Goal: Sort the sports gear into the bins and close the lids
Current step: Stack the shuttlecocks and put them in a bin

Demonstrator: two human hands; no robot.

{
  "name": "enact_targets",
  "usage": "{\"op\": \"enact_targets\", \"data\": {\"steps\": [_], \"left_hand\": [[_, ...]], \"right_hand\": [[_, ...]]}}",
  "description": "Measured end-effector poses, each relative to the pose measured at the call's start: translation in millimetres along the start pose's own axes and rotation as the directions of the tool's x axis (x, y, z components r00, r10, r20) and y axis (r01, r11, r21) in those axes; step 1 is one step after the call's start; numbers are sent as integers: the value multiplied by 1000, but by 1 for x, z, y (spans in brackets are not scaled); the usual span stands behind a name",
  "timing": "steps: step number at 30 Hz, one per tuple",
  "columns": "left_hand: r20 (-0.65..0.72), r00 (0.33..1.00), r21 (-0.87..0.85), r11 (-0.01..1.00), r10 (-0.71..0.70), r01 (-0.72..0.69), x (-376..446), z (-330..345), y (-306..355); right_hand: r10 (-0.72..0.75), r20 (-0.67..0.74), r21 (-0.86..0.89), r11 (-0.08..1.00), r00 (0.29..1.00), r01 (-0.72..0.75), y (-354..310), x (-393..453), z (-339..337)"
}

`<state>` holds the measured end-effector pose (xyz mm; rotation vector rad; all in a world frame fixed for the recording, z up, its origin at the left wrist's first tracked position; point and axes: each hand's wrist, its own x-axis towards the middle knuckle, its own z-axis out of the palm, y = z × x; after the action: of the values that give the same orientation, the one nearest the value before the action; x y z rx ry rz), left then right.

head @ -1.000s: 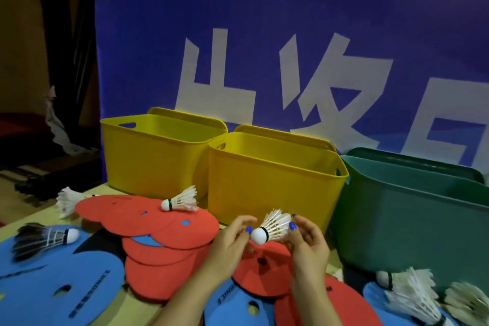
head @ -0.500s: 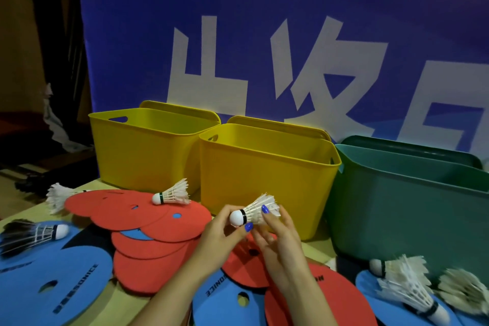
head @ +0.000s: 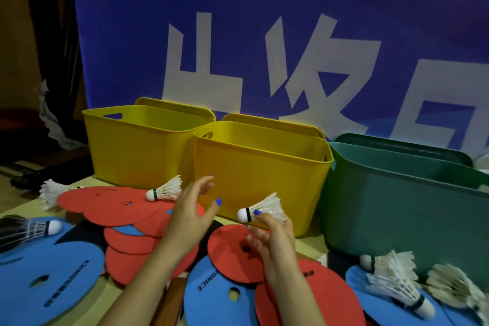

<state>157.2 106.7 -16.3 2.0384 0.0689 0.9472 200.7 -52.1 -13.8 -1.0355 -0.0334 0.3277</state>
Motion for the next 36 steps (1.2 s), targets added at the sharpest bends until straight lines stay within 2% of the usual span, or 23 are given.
{"op": "enact_targets", "data": {"steps": [2, 5, 10, 12, 15, 18, 24, 26, 28, 34, 35, 36], "left_hand": [[-41, 994, 197, 974, -103, 110, 18, -13, -21], [-51, 960, 470, 841, -276, 267, 37, -32, -57], [-146, 928, 565, 741, -343, 362, 55, -40, -76], [-200, 907, 639, 653, -371, 408, 56, -40, -75], [-177, 883, 697, 578, -434, 424, 50, -42, -80], [-143, 901, 708, 595, -409, 382, 45, -49, -85], [-252, 934, 653, 668, -254, 358, 32, -56, -79], [-225, 947, 690, 648, -230, 321, 30, -54, -78], [-208, 941, 730, 598, -266, 331, 29, -51, -79], [-198, 944, 758, 570, -263, 318, 31, -52, -79], [-181, 950, 745, 595, -256, 302, 32, -53, -80], [-153, 957, 686, 670, -246, 282, 32, -54, -79]], "right_hand": [[-9, -7, -24, 1000, 1000, 8, -1, -2, -2], [-1, 14, -82, 997, 1000, 2, -1, -3, 0], [-23, 91, -211, 976, 996, 42, 3, -5, 5], [-34, 92, -236, 970, 995, 55, 4, -5, 5], [-34, 108, -266, 962, 994, 62, 4, -4, 3], [-61, 90, -264, 961, 994, 83, 5, -2, 3], [-114, 66, -252, 959, 991, 127, 5, 0, 0], [-115, 56, -246, 961, 992, 125, 4, 1, -1], [-112, 53, -240, 963, 992, 121, 5, 3, -1], [-110, 76, -253, 959, 991, 126, 6, 2, 1], [-117, 79, -250, 959, 990, 133, 5, 2, 0], [-124, 76, -238, 961, 989, 139, 4, 1, 0]]}}
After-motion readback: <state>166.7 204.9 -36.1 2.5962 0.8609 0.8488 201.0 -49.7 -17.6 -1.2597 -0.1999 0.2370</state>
